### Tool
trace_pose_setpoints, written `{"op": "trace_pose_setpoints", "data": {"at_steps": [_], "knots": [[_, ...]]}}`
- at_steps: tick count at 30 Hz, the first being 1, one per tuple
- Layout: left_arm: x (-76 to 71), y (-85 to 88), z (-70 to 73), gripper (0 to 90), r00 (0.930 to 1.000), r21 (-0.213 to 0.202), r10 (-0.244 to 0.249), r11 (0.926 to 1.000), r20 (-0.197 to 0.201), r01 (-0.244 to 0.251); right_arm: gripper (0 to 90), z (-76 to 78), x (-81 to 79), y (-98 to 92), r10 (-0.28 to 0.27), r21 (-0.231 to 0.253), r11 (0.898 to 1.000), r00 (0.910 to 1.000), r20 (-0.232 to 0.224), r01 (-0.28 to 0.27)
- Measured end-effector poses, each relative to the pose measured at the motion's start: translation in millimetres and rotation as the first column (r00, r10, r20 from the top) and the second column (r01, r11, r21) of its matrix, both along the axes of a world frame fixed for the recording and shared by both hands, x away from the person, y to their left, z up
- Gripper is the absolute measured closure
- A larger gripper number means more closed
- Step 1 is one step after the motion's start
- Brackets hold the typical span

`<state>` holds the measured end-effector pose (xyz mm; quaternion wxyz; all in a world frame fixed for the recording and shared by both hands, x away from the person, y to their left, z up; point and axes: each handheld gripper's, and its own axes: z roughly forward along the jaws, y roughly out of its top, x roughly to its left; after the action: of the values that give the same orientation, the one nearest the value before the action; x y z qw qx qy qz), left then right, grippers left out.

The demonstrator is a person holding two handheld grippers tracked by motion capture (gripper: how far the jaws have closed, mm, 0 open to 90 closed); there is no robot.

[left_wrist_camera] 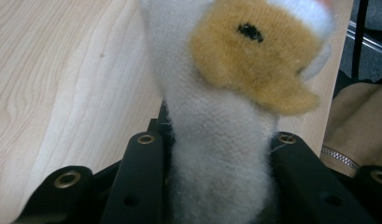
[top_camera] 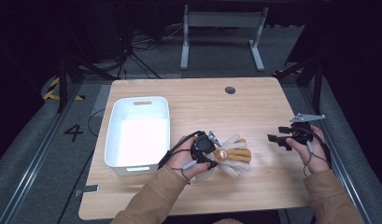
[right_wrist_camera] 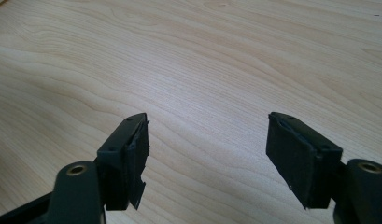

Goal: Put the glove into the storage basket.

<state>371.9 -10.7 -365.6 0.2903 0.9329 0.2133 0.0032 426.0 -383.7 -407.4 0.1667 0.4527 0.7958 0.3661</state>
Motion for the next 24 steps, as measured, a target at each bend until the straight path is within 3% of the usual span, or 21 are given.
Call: {"op": "trace_pose_setpoints", "data": {"at_steps": [7,10,15,18,24], "knots": [[10.1,10.4,12.9,69.1,0.9979,0.006,0.059,0.9982,-0.027,-0.059,31.3,3.6,6.1,4.1,0.017,-0.001,1.000,0.9999,0.000,-0.017],[15.4,13.8,18.6,69.1,0.9944,0.012,0.093,0.9957,-0.050,-0.092,38.3,4.2,10.2,8.2,-0.002,-0.018,1.000,0.9999,0.012,0.002],[25.8,18.0,27.5,69.1,0.9867,0.028,0.149,0.9886,-0.065,-0.148,39.9,4.9,13.9,12.4,0.022,-0.017,1.000,0.9998,0.001,-0.022],[35.1,16.7,30.5,69.1,0.9803,0.027,0.166,0.9861,-0.106,-0.164,39.8,5.4,14.4,12.9,0.029,-0.009,1.000,0.9995,-0.009,-0.029],[52.6,8.8,41.1,69.1,0.9686,0.084,0.222,0.9733,-0.111,-0.214,40.5,6.5,13.9,8.4,0.024,-0.013,1.000,0.9994,-0.026,-0.025]]}}
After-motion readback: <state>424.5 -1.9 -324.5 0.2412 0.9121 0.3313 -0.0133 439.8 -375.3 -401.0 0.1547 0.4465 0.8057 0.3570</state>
